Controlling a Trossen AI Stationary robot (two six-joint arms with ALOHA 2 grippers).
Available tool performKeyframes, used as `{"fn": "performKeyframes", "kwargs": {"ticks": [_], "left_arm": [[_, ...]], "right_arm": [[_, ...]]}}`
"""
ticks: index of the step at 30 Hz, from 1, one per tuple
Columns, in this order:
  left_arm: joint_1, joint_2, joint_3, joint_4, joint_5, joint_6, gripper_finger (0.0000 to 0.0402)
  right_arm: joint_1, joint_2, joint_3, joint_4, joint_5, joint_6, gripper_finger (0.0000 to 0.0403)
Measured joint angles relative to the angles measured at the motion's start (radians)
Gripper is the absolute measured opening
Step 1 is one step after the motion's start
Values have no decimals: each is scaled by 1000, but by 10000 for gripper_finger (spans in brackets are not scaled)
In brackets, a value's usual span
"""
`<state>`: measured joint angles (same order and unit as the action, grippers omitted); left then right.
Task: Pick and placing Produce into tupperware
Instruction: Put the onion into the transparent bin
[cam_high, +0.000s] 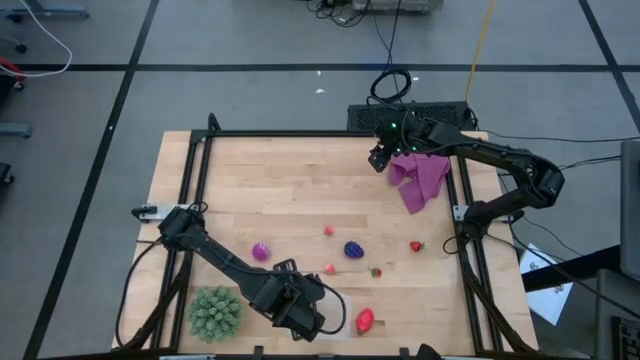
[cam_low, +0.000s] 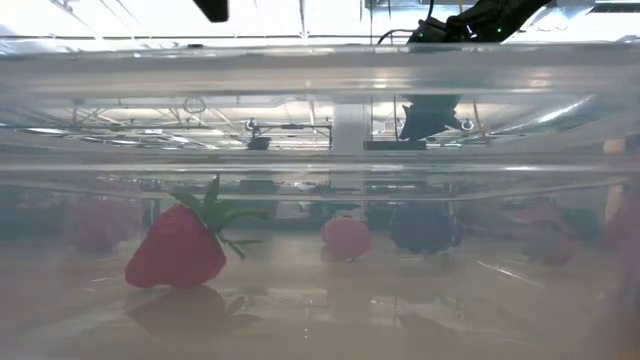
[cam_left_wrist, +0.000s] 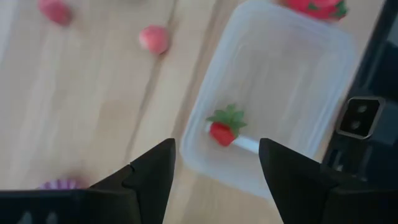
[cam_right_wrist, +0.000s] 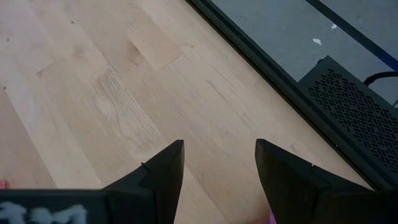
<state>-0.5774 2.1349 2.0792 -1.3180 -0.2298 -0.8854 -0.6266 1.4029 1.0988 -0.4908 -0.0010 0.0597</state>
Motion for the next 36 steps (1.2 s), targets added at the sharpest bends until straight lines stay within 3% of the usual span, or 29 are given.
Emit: {"fn": "performKeyframes", "kwargs": {"ticks": [10,24,30,36], "left_arm": [[6,-1,24,-116,-13,6,239],[39,-97,16,-252,-131,6,239],[77,-135,-100,-252,-138,16,239],[147,-243,-343,-252,-131,-54,239]], "right_arm": [[0,0,0,0,0,0,187],[0,0,0,-42,0,4,187],[0,0,0,-54,0,0,187],[0,0,0,-76,0,0,187]]}}
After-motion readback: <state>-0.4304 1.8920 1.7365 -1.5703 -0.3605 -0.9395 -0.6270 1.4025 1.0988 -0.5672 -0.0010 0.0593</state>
